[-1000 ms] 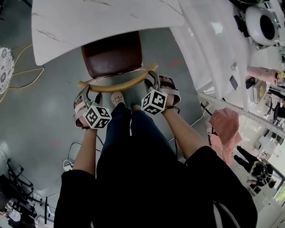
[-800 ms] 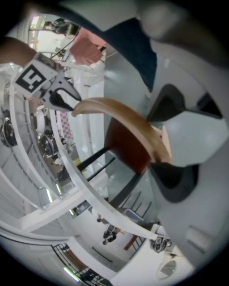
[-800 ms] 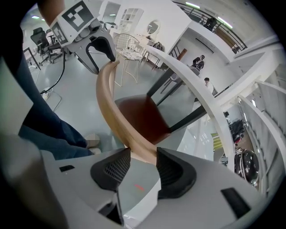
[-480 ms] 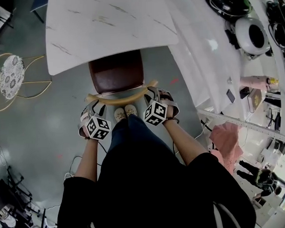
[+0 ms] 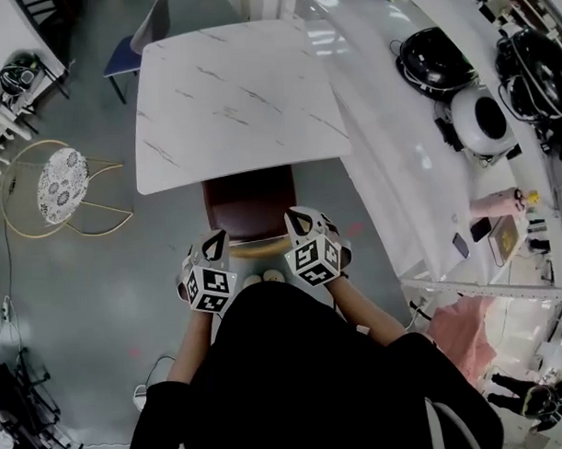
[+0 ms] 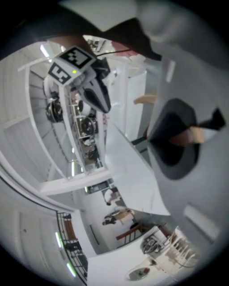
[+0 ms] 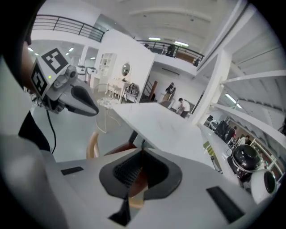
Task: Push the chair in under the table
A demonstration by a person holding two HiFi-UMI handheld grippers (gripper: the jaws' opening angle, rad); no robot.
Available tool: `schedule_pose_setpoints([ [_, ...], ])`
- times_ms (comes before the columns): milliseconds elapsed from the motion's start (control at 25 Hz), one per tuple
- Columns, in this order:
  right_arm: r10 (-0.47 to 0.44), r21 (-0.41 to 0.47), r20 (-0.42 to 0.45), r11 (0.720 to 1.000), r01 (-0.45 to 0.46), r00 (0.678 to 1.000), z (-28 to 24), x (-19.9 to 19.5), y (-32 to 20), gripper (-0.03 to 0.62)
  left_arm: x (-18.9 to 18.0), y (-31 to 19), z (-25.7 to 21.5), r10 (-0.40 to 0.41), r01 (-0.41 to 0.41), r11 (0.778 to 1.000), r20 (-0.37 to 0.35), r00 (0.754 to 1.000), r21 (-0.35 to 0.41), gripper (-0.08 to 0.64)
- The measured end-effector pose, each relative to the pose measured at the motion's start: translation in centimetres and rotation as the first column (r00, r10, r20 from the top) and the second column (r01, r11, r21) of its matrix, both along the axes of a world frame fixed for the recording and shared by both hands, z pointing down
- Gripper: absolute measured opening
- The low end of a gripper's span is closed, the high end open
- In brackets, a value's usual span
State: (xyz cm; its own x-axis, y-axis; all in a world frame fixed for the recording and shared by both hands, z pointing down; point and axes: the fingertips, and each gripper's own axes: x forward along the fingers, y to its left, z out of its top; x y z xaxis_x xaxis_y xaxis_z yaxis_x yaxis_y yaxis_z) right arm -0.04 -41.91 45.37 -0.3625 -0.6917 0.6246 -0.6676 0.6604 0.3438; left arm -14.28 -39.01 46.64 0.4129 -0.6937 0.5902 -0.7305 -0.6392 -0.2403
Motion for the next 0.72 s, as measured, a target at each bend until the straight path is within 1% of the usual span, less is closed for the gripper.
schedule_pose_setpoints([
  [120,0.040,0.095,0.112,0.994,-0.050,0.993,-5.5,-0.1,-1.3,0.021,0.0,-0.9,-4.8,-0.055,0.062,0.996,-0.095,0.994,0.070,0.009],
  [240,0.049,0.182,0.231,0.979,-0.093,0.972,-10.8,-0.4,-2.1,0.021,0.1,-1.8,-9.9,-0.096,0.126,0.982,-0.201,0.975,0.143,0.008],
  [320,0.045,0.235,0.302,0.965,-0.120,0.952,-14.0,-0.7,-2.2,0.021,0.0,-2.2,-13.3,-0.115,0.171,0.965,-0.263,0.958,0.198,0.008],
  [440,0.033,0.306,0.396,0.937,-0.166,0.918,-18.1,-0.8,-1.9,0.021,-0.3,-2.5,-17.7,-0.145,0.246,0.931,-0.347,0.927,0.270,0.008],
  [520,0.027,0.323,0.449,0.927,-0.190,0.893,-20.1,-0.8,-1.6,0.021,-0.6,-2.4,-19.9,-0.163,0.292,0.908,-0.388,0.907,0.301,0.008],
  [600,0.024,0.320,0.496,0.924,-0.208,0.868,-21.5,-0.7,-1.3,0.021,-0.8,-2.2,-21.5,-0.169,0.320,0.890,-0.419,0.892,0.324,0.008],
  [640,0.023,0.317,0.517,0.924,-0.216,0.856,-22.1,-0.6,-1.3,0.021,-0.8,-2.2,-22.2,-0.169,0.330,0.882,-0.427,0.888,0.336,0.008],
  [720,0.018,0.318,0.543,0.921,-0.225,0.839,-22.9,-0.6,-1.2,0.021,-0.9,-2.1,-23.1,-0.169,0.339,0.870,-0.429,0.887,0.358,0.008],
])
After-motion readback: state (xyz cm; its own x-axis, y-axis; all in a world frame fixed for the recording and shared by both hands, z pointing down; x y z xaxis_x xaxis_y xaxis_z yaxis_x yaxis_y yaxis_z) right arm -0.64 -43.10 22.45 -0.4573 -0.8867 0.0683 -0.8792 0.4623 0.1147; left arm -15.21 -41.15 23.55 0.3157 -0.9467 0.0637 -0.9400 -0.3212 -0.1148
